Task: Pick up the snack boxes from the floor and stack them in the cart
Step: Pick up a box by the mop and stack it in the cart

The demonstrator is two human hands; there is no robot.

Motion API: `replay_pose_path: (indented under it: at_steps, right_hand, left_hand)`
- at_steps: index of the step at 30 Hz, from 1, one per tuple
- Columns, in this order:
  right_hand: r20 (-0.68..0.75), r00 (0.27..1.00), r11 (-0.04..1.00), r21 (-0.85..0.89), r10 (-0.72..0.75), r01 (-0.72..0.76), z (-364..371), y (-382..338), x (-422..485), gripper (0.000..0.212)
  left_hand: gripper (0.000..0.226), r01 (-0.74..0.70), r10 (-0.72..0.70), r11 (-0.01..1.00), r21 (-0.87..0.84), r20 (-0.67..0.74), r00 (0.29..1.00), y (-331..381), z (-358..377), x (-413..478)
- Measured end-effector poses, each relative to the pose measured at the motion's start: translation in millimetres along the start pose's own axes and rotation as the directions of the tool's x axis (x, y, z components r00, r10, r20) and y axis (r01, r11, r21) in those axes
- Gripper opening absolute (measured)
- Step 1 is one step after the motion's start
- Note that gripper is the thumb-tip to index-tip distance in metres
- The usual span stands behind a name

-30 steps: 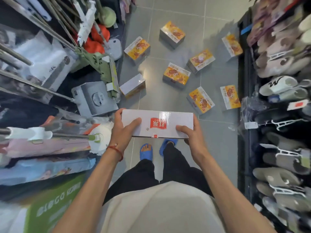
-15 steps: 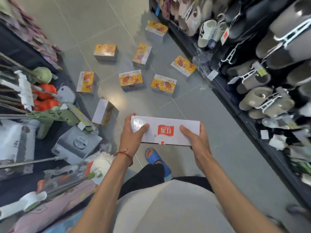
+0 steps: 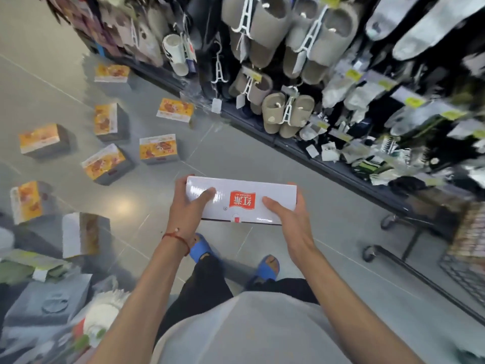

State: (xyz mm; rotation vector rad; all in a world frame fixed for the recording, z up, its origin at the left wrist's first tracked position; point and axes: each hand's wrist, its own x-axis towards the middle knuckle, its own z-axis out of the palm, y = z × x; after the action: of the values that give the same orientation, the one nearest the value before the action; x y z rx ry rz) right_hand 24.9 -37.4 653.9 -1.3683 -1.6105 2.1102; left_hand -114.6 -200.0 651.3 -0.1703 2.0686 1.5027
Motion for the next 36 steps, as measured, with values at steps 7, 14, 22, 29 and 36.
replay_pose_path:
  at_steps: [7,14,22,29,36]
  right_hand:
    - [-0.286,0.958,0.989,0.148,0.020,0.024,-72,10,-19,0.055]
    - [-0.560,0.816,0.939,0.338,0.143,0.068,-94,18,-39,0.050]
    - [-0.732,0.616,0.844,0.500,0.292,0.194,-119,33,-62,0.052]
    - [-0.808,0.445,0.780,0.543,0.386,0.311,-170,55,-87,0.048]
    - [-0.858,0.339,0.753,0.506,0.387,0.421,-269,67,-119,0.053]
  left_hand:
    - [0.039,-0.061,0.029,0.993,0.104,0.285,0.958,18,87,1]
    - [0.046,-0.147,-0.022,0.957,0.252,0.564,0.825,42,160,20]
    - [0.045,-0.335,-0.090,0.873,0.355,0.792,0.604,60,234,-5]
    - [0.053,-0.476,-0.151,0.798,0.369,0.887,0.436,55,315,-55]
    - [0.053,-0.560,-0.161,0.771,0.304,0.943,0.290,43,422,-135]
